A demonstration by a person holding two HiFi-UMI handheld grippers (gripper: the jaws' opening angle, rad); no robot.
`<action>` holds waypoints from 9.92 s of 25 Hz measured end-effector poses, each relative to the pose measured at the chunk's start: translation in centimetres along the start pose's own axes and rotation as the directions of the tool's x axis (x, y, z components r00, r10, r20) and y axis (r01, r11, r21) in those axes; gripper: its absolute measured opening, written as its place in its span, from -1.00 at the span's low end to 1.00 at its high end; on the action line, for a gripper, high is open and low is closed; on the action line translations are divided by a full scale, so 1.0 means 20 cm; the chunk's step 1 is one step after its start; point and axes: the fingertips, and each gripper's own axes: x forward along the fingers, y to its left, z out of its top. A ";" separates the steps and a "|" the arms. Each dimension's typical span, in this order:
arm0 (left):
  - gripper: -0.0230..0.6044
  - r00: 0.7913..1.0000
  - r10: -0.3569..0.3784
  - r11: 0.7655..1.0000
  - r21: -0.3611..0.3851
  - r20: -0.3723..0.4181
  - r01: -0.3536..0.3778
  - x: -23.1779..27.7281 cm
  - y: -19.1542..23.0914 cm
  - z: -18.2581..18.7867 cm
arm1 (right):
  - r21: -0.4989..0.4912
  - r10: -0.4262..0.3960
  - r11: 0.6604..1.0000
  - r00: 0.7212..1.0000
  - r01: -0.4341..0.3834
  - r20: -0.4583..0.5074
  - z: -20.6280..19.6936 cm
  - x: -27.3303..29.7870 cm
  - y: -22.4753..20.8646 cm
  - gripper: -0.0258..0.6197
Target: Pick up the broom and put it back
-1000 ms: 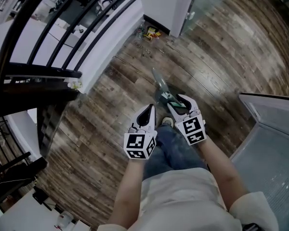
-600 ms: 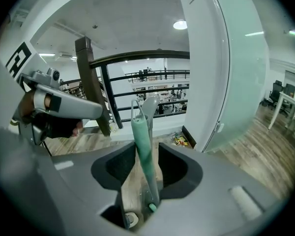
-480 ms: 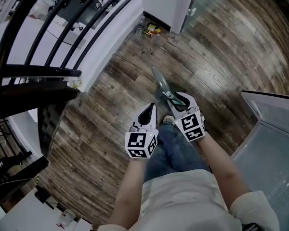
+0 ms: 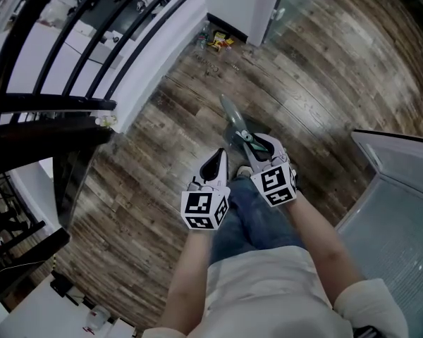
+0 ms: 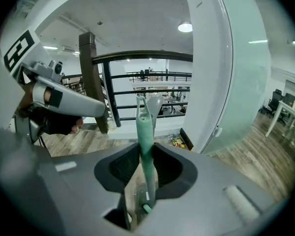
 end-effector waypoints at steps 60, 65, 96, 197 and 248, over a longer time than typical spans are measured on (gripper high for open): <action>-0.91 0.931 -0.361 0.908 0.212 -0.043 0.362 -0.56 -0.53 0.10 | 0.315 -0.550 0.802 0.833 0.508 0.056 -0.05 -1.11 0.17 -0.63; -0.91 0.925 -0.380 0.900 0.219 -0.032 0.377 -0.63 -0.53 0.15 | 0.340 -0.586 0.773 0.809 0.536 0.057 -0.01 -1.20 0.23 -0.63; -0.91 0.882 -0.472 0.831 0.327 -0.017 0.451 -0.91 -0.68 0.25 | 0.397 -0.649 0.731 0.744 0.554 0.157 0.22 -1.55 0.45 -0.63; -0.91 0.320 -0.755 0.130 0.348 -0.572 0.928 -1.13 -3.68 -1.39 | 0.593 -0.868 -0.248 0.096 0.766 -0.487 -2.26 -4.13 0.62 -0.63; -0.91 0.070 -0.580 -0.141 0.184 -0.812 0.973 -1.01 -4.28 -2.24 | 0.421 -0.565 -0.643 -0.026 0.640 -0.824 -3.41 -4.16 0.78 -0.63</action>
